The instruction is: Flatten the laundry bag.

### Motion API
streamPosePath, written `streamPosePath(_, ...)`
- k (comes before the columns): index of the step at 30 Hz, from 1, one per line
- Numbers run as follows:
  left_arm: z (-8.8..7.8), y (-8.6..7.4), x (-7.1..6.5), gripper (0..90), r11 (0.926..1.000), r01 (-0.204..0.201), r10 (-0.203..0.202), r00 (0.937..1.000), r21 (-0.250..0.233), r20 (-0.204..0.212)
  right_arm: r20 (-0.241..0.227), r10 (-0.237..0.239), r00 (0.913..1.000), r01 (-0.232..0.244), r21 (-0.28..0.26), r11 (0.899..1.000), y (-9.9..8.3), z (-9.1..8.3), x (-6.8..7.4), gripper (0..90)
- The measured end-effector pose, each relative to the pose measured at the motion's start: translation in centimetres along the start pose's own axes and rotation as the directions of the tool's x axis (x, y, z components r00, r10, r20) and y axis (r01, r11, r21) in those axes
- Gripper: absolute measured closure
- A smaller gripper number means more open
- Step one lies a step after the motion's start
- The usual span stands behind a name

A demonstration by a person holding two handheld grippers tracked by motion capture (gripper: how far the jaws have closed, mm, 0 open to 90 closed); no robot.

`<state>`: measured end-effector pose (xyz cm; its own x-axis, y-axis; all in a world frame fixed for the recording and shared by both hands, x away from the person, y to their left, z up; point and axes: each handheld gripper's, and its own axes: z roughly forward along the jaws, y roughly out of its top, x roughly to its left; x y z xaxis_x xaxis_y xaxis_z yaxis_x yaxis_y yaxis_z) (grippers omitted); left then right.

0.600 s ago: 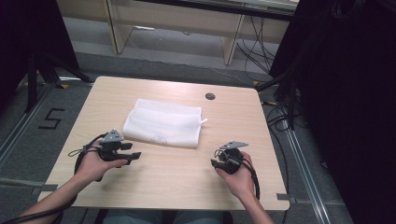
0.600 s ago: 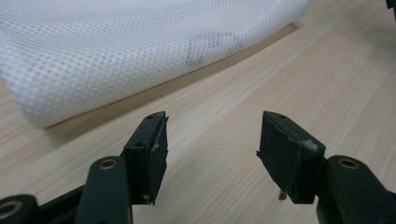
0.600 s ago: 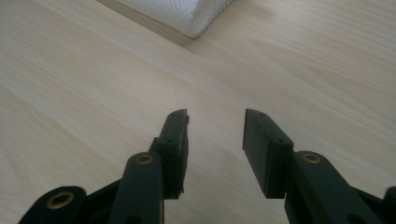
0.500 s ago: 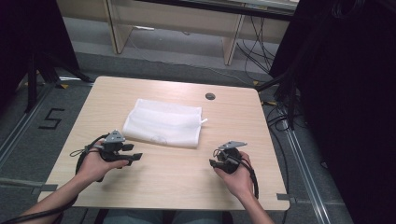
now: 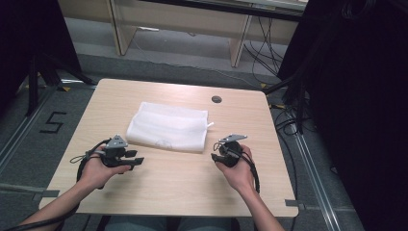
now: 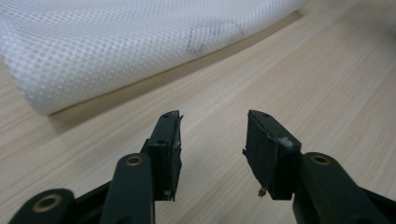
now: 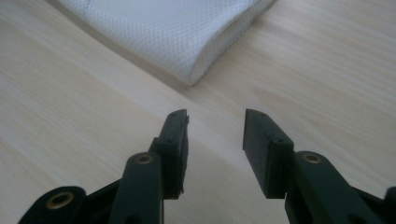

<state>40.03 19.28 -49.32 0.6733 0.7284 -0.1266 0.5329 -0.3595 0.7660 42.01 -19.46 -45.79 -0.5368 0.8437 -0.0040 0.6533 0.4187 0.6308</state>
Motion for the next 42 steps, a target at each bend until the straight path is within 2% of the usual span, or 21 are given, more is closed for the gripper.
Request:
streamPosePath(4, 0.5, 0.2, -0.5, 56.6, 1.0000, -0.008, 0.008, 0.9999, -0.003, 0.010, -0.007, 0.011, 0.9999, -0.011, 0.000, 1.000, 0.8, 0.8, 0.2, 59.9)
streamPosePath(5, 0.6, 0.3, -0.6, 56.8, 0.9998, -0.017, 0.017, 0.9998, -0.005, 0.011, -0.006, -0.013, 0.9999, 0.013, -0.002, 1.000, 1.5, 1.5, 0.2, 58.3)
streamPosePath(7, 0.9, 0.7, -0.6, 57.0, 0.9997, -0.025, 0.025, 0.9996, -0.003, 0.014, -0.008, -0.004, 1.0000, 0.004, -0.003, 1.000, 2.0, 1.8, 0.3, 57.4)
streamPosePath(8, 1.1, 0.9, -0.6, 57.1, 0.9993, -0.036, 0.036, 0.9991, 0.002, 0.020, -0.005, 0.008, 1.0000, -0.008, 0.000, 1.000, 3.0, 2.4, 0.4, 54.7)
streamPosePath(10, 1.6, 1.5, -0.6, 57.1, 0.9992, -0.039, 0.039, 0.9990, -0.001, 0.020, 0.004, -0.013, 0.9999, 0.013, -0.009, 1.000, 3.4, 2.9, 0.3, 52.9)
streamPosePath(12, 2.2, 2.0, -0.7, 56.8, 0.9982, -0.060, 0.059, 0.9980, 0.002, 0.019, 0.003, 0.004, 1.0000, -0.004, 0.003, 1.000, 4.4, 3.5, 0.3, 51.1)
streamPosePath(13, 2.5, 2.3, -0.8, 56.1, 0.9975, -0.071, 0.071, 0.9973, 0.005, 0.018, -0.005, 0.034, 0.9994, -0.034, 0.006, 0.999, 5.2, 4.3, 0.2, 50.0)
streamPosePath(15, 3.0, 2.7, -1.0, 55.4, 0.9964, -0.085, 0.084, 0.9963, 0.010, 0.017, -0.004, 0.041, 0.9991, -0.041, -0.011, 0.999, 5.6, 4.7, 0.0, 49.1)
streamPosePath(18, 3.7, 3.3, -1.4, 54.5, 0.9943, -0.106, 0.106, 0.9940, 0.003, 0.026, 0.029, 0.084, 0.9961, -0.084, 0.009, 0.996, 7.0, 5.7, -0.6, 47.0)
streamPosePath(20, 3.8, 3.4, -1.5, 54.2, 0.9949, -0.101, 0.101, 0.9947, 0.005, 0.021, 0.041, 0.095, 0.9946, -0.095, 0.001, 0.995, 7.5, 6.3, -1.1, 46.2)
streamPosePath(21, 4.0, 3.5, -1.5, 54.1, 0.9952, -0.097, 0.097, 0.9950, 0.006, 0.025, 0.045, 0.128, 0.9907, -0.129, 0.009, 0.992, 7.7, 6.5, -1.0, 46.0)
streamPosePath(25, 4.1, 3.5, -1.6, 54.1, 0.9946, -0.104, 0.103, 0.9943, 0.008, 0.024, 0.056, 0.128, 0.9902, -0.129, 0.026, 0.991, 8.1, 7.6, -1.5, 46.0)
streamPosePath(26, 4.2, 3.5, -1.6, 54.0, 0.9948, -0.102, 0.102, 0.9943, 0.006, 0.031, 0.043, 0.132, 0.9903, -0.134, 0.037, 0.990, 8.3, 8.1, -1.5, 48.9)
streamPosePath(28, 4.3, 3.5, -1.8, 53.7, 0.9961, -0.088, 0.088, 0.9954, 0.005, 0.039, 0.050, 0.127, 0.9907, -0.128, 0.034, 0.991, 8.4, 8.4, -1.5, 50.6)
streamPosePath(29, 4.3, 3.5, -1.7, 53.7, 0.9944, -0.106, 0.106, 0.9935, 0.005, 0.043, 0.055, 0.122, 0.9910, -0.124, 0.041, 0.991, 8.5, 8.6, -1.4, 52.1)
streamPosePath(31, 4.6, 3.4, -1.9, 52.0, 0.9935, -0.114, 0.113, 0.9918, 0.009, 0.061, 0.067, 0.048, 0.9966, -0.050, 0.037, 0.998, 8.7, 8.5, -0.9, 59.4)
streamPosePath(32, 4.7, 3.4, -2.0, 51.8, 0.9948, -0.101, 0.100, 0.9929, 0.010, 0.065, 0.069, 0.042, 0.9968, -0.045, 0.039, 0.998, 8.8, 8.5, -0.8, 61.4)
streamPosePath(34, 4.8, 3.5, -2.0, 51.7, 0.9931, -0.117, 0.116, 0.9912, 0.010, 0.065, 0.067, 0.041, 0.9969, -0.044, 0.046, 0.998, 8.9, 8.5, -0.7, 62.3)
streamPosePath(37, 5.0, 3.7, -2.3, 51.2, 0.9931, -0.117, 0.116, 0.9908, 0.009, 0.070, 0.076, -0.008, 0.9971, 0.003, 0.078, 0.997, 9.3, 8.7, -0.6, 74.4)
streamPosePath(40, 5.2, 3.7, -2.5, 51.0, 0.9938, -0.110, 0.109, 0.9911, 0.015, 0.077, 0.067, 0.014, 0.9977, -0.022, 0.112, 0.993, 9.3, 8.8, -0.4, 74.0)
streamPosePath(42, 5.2, 3.7, -2.5, 51.0, 0.9915, -0.129, 0.127, 0.9888, 0.017, 0.078, 0.067, 0.012, 0.9977, -0.018, 0.090, 0.996, 9.4, 8.9, -0.6, 72.8)
